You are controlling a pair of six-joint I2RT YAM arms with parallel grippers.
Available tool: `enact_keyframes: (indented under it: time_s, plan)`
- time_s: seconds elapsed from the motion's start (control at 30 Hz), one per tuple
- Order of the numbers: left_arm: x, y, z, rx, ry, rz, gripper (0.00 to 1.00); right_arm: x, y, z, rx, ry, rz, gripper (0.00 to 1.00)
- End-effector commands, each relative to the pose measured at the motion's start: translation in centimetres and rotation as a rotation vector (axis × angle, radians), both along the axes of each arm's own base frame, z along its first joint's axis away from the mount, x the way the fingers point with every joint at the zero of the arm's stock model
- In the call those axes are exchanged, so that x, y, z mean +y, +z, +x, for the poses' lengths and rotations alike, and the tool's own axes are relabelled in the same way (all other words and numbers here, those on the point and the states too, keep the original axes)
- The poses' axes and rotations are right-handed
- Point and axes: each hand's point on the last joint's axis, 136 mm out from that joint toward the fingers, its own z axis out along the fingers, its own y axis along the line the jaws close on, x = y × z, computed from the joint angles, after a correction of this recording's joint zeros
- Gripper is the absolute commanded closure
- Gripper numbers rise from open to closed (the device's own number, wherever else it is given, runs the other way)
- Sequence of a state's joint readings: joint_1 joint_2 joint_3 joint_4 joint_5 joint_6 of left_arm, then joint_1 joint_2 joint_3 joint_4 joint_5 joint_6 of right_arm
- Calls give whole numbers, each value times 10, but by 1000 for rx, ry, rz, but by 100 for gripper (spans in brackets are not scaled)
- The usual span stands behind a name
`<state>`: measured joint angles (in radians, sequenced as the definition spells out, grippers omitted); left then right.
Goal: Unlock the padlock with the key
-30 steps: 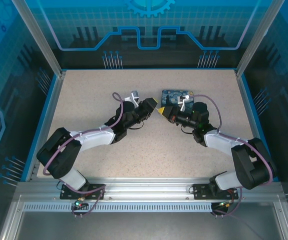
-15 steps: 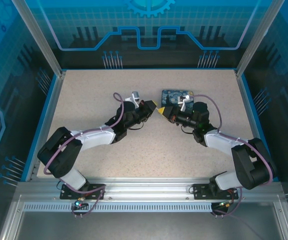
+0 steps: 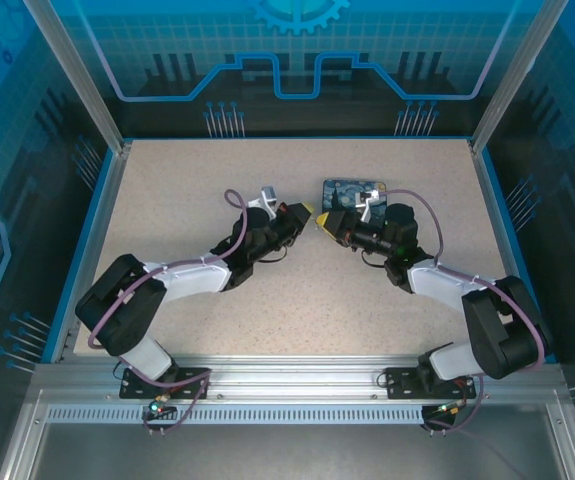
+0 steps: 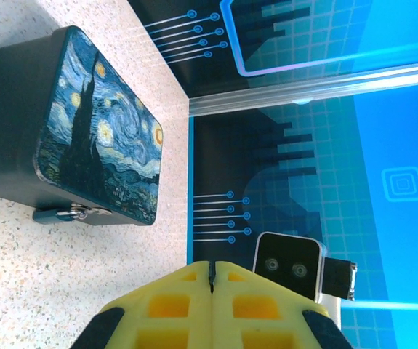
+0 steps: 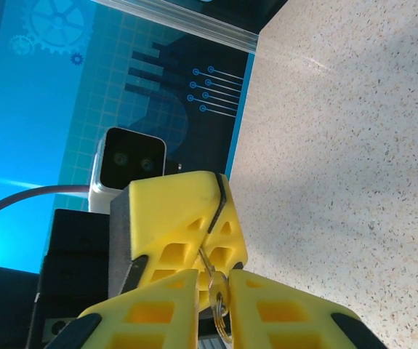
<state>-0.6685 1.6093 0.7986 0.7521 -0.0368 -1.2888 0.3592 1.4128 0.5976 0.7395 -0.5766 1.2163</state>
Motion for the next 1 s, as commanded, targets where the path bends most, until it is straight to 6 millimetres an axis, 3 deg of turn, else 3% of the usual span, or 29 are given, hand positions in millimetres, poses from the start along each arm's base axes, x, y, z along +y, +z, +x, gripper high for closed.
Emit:
enact_keyframes:
  time_s: [0.0,0.97]
  plan:
    - [6,7,3,-22,55,-37,100,-1,22,8,-53,-18,35,81]
    - [10,9,2,-34,124,-77,100,11,13,12,-28,-6,50,78]
